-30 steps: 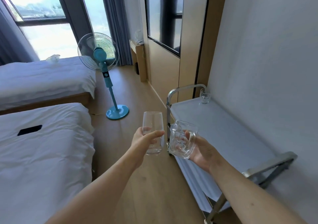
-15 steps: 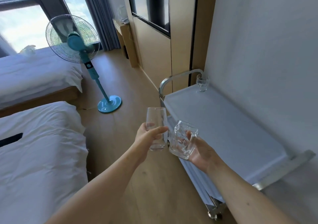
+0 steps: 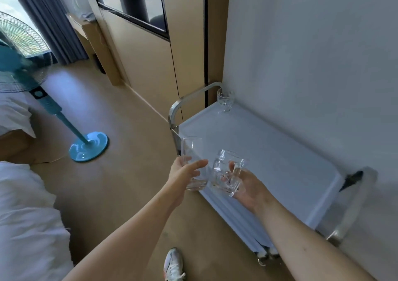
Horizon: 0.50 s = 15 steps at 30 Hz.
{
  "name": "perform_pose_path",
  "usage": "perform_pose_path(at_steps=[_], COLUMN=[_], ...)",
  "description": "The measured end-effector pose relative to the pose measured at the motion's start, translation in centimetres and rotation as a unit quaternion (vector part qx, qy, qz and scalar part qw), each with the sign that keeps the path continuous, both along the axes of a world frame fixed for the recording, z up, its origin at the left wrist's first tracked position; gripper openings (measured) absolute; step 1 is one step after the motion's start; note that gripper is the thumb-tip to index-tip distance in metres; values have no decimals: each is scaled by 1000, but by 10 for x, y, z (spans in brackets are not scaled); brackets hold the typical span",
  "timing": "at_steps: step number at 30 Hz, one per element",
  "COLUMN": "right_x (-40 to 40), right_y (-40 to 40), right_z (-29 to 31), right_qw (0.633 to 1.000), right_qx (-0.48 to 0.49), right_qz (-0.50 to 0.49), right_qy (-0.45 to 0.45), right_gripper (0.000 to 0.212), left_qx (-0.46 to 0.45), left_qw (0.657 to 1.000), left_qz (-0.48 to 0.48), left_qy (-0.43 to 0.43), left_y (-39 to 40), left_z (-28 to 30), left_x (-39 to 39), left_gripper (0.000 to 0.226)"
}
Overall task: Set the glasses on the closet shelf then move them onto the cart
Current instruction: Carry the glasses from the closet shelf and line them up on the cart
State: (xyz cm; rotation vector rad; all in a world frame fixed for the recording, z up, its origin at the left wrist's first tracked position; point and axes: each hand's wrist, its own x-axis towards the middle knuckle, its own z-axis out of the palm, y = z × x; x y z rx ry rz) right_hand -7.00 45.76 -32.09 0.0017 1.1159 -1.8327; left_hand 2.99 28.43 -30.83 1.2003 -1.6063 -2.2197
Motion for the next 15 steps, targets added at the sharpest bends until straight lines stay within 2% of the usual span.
perform_pose_path(at_steps=[3,6,7,10,11,13,15], right_x=[-3,-5,-6,-7,-9,-7,-7], right_y=[-22,-47,-54,-72,-76,-83,-89], right_z=[-5,-6,-7,-13,-17,-18,-21], right_qw=[998,991,989,987,986,985,981], right_qx=[18,51,51,58,66,82,86], right_qz=[-63,-120,-134,-150,-156,-155,-172], right_qy=[-18,-33,-38,-16,-7,1,3], right_gripper=[55,41,49,91,97,85,53], left_qx=[18,22,23,21,17,17,30], left_qw=[999,997,996,994,992,990,988], left_qz=[-43,-76,-85,-110,-122,-137,-150], left_qy=[-3,3,2,0,-2,-9,-12], left_y=[-30,-65,-75,-99,-107,-117,-124], left_z=[-6,-7,-7,-8,-9,-13,-16], left_x=[-9,-19,-23,-33,-37,-43,-51], left_gripper=[98,95,94,94,97,100,99])
